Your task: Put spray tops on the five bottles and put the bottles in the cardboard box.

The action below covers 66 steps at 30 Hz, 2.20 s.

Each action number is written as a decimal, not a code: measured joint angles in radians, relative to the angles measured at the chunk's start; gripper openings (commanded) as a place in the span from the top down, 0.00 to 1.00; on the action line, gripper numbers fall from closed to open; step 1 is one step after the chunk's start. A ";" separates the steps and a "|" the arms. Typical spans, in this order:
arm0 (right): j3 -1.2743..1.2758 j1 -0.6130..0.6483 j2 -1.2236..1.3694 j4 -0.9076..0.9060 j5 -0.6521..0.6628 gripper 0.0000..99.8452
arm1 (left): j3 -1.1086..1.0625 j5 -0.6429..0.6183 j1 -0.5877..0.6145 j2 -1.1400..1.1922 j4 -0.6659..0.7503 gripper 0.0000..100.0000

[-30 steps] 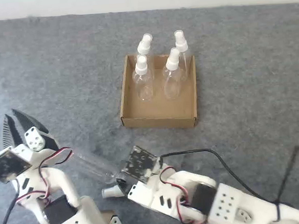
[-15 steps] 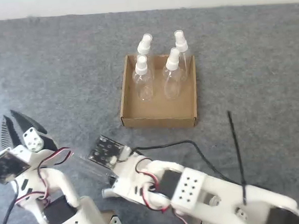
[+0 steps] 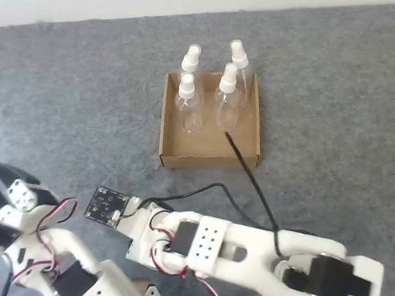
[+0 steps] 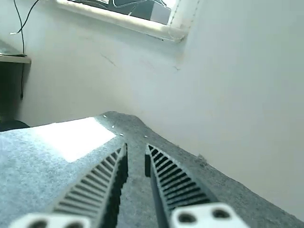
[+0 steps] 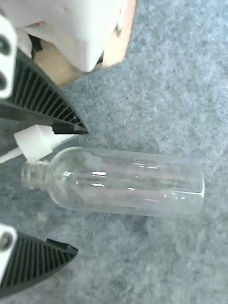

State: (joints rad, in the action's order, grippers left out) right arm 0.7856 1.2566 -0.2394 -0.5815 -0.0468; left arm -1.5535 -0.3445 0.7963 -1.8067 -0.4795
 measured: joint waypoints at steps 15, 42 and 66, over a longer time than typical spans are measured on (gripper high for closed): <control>-0.152 -0.094 0.245 0.000 0.003 0.89 | 0.000 -0.035 0.054 0.000 0.003 0.94; -0.152 -0.209 -0.091 -0.396 0.003 0.91 | -0.078 -0.041 -0.060 0.000 0.071 0.94; -0.152 -0.603 -0.669 -0.792 0.003 0.91 | -0.121 0.037 -0.184 0.000 0.075 0.94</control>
State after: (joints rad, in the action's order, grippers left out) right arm 0.6337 0.6536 -0.9083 -1.3732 -0.0437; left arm -1.6747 -0.3076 0.6122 -1.8067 -0.4043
